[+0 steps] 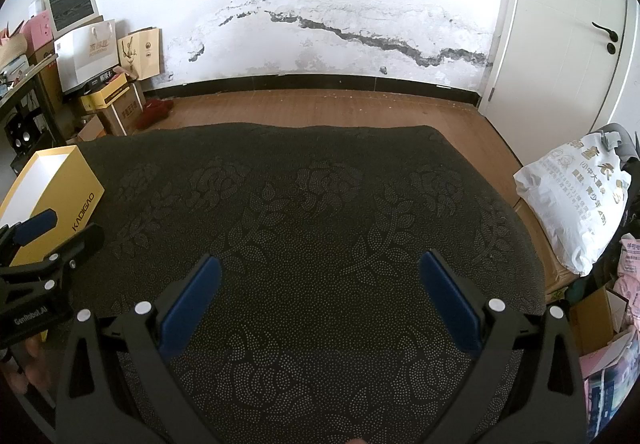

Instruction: Organize jewelry

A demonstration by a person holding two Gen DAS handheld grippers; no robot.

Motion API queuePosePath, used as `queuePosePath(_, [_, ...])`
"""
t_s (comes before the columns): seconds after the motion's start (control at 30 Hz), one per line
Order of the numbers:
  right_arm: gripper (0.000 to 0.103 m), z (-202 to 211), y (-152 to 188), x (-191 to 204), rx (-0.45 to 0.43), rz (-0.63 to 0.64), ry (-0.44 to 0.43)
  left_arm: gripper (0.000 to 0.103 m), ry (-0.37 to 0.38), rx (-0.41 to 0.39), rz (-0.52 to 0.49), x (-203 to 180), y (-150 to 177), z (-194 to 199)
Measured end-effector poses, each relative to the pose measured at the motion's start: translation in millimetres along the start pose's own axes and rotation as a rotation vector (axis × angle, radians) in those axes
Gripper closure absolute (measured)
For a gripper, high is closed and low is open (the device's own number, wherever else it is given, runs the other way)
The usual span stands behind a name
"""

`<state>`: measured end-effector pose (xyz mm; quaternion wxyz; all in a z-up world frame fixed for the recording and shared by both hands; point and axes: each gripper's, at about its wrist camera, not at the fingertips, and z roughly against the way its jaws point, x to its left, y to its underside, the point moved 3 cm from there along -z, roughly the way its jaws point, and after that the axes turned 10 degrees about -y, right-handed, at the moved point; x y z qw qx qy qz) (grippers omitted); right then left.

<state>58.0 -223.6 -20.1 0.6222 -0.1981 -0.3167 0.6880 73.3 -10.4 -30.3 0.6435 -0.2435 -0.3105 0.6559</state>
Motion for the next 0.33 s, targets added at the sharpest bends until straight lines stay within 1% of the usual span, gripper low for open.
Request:
queuePosePath(0.1, [0.007, 0.0, 0.0, 0.0, 0.000, 0.001, 0.000, 0.006, 0.018, 0.012, 0.031, 2.6, -1.3, -0.8])
queuePosePath(0.13, [0.007, 0.1, -0.4, 0.1, 0.000, 0.001, 0.000, 0.006, 0.012, 0.020, 0.037, 3.2, -1.3, -1.9])
queuePosePath(0.33, [0.007, -0.1, -0.4, 0.1, 0.000, 0.000, 0.000, 0.006, 0.014, 0.062, 0.026, 2.4, 1.4, -8.6])
